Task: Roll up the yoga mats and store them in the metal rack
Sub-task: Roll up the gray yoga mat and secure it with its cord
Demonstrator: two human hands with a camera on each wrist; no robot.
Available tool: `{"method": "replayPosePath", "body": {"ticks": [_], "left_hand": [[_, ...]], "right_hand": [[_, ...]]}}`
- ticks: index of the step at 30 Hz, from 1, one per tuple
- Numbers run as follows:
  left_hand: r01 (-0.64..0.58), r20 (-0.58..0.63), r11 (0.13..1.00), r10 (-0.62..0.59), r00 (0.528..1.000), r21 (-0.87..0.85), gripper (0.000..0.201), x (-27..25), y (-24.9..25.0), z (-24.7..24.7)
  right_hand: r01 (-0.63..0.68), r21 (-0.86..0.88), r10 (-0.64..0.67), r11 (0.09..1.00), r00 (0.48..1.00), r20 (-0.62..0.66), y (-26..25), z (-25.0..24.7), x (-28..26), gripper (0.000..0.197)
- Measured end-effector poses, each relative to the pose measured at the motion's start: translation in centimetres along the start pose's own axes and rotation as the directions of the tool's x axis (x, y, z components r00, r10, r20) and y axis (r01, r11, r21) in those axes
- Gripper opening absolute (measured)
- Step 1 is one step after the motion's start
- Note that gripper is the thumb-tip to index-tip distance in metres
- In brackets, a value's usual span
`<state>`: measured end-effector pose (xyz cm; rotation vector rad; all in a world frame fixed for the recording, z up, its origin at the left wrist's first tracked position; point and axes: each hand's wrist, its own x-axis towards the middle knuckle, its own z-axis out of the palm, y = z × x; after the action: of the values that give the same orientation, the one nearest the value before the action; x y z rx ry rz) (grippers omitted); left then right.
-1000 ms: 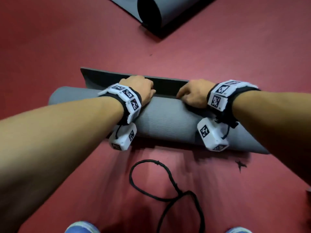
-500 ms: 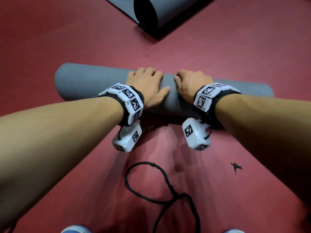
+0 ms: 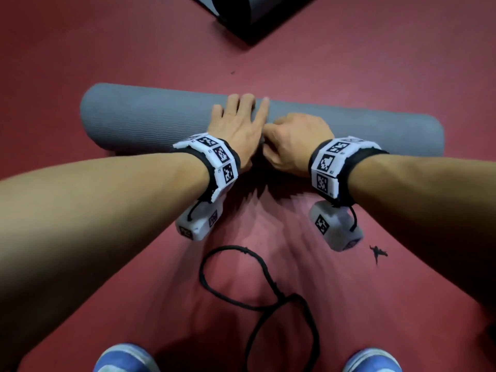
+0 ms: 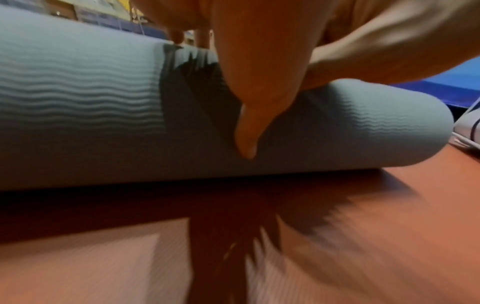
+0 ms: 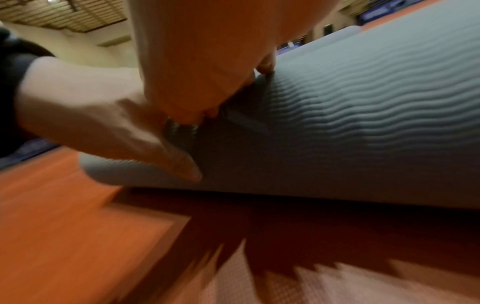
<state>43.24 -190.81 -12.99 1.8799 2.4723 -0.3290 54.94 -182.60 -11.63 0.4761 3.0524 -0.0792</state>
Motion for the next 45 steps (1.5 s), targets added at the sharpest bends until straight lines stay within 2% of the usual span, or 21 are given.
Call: {"method": "replayPosePath", "body": {"ticks": [3, 5, 7, 9, 13, 15, 16, 18, 21, 22, 24, 26, 27, 29, 31, 32, 34, 37, 39, 42, 45], "left_hand": [[-0.067, 0.012, 0.993, 0.069, 0.998, -0.094, 0.088, -1.2, -1.4, 1.0], [-0.161, -0.046, 0.976, 0.156, 0.987, -0.148, 0.084, -1.7, -2.7, 1.2], [-0.21, -0.093, 0.963, 0.196, 0.976, -0.171, 0.08, -1.9, -3.4, 1.1], [-0.196, -0.102, 0.96, 0.179, 0.979, -0.202, 0.075, -1.8, -3.2, 0.4], [-0.091, -0.037, 0.955, 0.083, 0.996, -0.284, 0.068, -1.0, -2.4, -1.0], [-0.095, -0.025, 0.959, 0.091, 0.995, -0.266, 0.071, -0.4, -2.4, -1.0], [-0.104, -0.021, 0.965, 0.102, 0.995, -0.241, 0.076, 0.0, -2.5, -0.8], [-0.105, -0.01, 0.977, 0.105, 0.994, -0.185, 0.09, 0.7, -2.5, -0.4], [-0.056, 0.032, 0.987, 0.062, 0.998, -0.152, 0.11, 1.4, -2.0, 0.0], [-0.046, 0.042, 0.99, 0.052, 0.998, -0.136, 0.115, 1.8, -1.6, 0.0], [-0.028, 0.039, 0.994, 0.033, 0.999, -0.104, 0.115, 1.7, -1.3, -0.1], [-0.022, -0.004, 0.992, 0.022, 1.0, -0.127, 0.104, 2.4, -0.3, -0.4], [-0.025, -0.022, 0.99, 0.022, 1.0, -0.14, 0.1, 2.8, 0.2, -0.7], [-0.051, -0.03, 0.986, 0.047, 0.998, -0.156, 0.093, 3.6, 1.4, -1.1], [-0.079, -0.038, 0.984, 0.074, 0.997, -0.158, 0.091, 4.4, 2.9, -1.3], [-0.082, -0.036, 0.985, 0.077, 0.996, -0.151, 0.096, 4.8, 3.6, -1.5], [-0.101, -0.036, 0.984, 0.097, 0.995, -0.147, 0.108, 5.2, 4.9, -2.0], [-0.158, -0.049, 0.97, 0.152, 0.987, -0.183, 0.111, 6.2, 8.2, -3.0], [-0.2, -0.043, 0.964, 0.195, 0.98, -0.174, 0.108, 6.6, 11.1, -3.4], [-0.253, -0.093, 0.947, 0.239, 0.967, -0.196, 0.094, 7.2, 14.7, -4.1], [-0.224, -0.099, 0.957, 0.209, 0.973, -0.186, 0.1, 8.2, 16.7, -5.2]], "right_hand": [[0.053, -0.014, -0.05, 0.998, 0.989, 0.139, -1.9, -0.2, -0.2, 0.031], [0.118, 0.029, -0.121, 0.993, 0.949, 0.29, -3.3, 0.8, -0.3, 0.028], [0.123, 0.115, -0.163, 0.986, 0.868, 0.468, -5.1, 2.6, -0.6, 0.026], [0.064, 0.201, -0.175, 0.977, 0.781, 0.6, -6.8, 4.2, -1.2, 0.027], [0.068, 0.228, -0.219, 0.971, 0.629, 0.746, -8.9, 7.3, -1.8, 0.032], [0.12, 0.191, -0.225, 0.974, 0.583, 0.781, -9.3, 8.0, -2.1, 0.041], [0.145, 0.181, -0.232, 0.973, 0.59, 0.773, -9.4, 8.3, -2.3, 0.042], [0.166, 0.145, -0.219, 0.975, 0.649, 0.729, -9.4, 8.6, -2.8, 0.033], [0.148, 0.159, -0.217, 0.976, 0.686, 0.695, -9.1, 8.0, -2.8, 0.027], [0.121, 0.179, -0.211, 0.976, 0.715, 0.666, -8.5, 7.6, -2.5, 0.029], [0.002, 0.238, -0.142, 0.971, 0.807, 0.573, -7.2, 6.7, -1.4, 0.037], [-0.151, 0.248, 0.015, 0.957, 0.877, 0.48, -4.7, 5.3, -0.8, 0.036], [-0.218, 0.23, 0.096, 0.949, 0.889, 0.448, -3.4, 4.6, -0.7, 0.028], [-0.327, 0.214, 0.21, 0.921, 0.876, 0.435, -0.9, 3.4, -1.1, 0.014], [-0.443, 0.206, 0.312, 0.873, 0.83, 0.463, 1.7, 2.7, -2.5, 0.013], [-0.517, 0.204, 0.379, 0.832, 0.796, 0.471, 3.0, 2.3, -3.4, 0.014], [-0.648, 0.175, 0.495, 0.741, 0.704, 0.509, 5.5, 2.1, -5.4, 0.016], [-0.816, 0.193, 0.62, 0.544, 0.546, 0.564, 9.7, 2.0, -9.7, 0.019], [-0.878, 0.196, 0.688, 0.436, 0.466, 0.557, 11.9, 1.6, -12.4, 0.028], [-0.949, 0.167, 0.816, 0.266, 0.314, 0.485, 14.7, 0.7, -15.0, 0.024], [-0.93, 0.363, 0.882, 0.064, 0.223, 0.414, 17.3, 0.1, -16.6, 0.025]]}}
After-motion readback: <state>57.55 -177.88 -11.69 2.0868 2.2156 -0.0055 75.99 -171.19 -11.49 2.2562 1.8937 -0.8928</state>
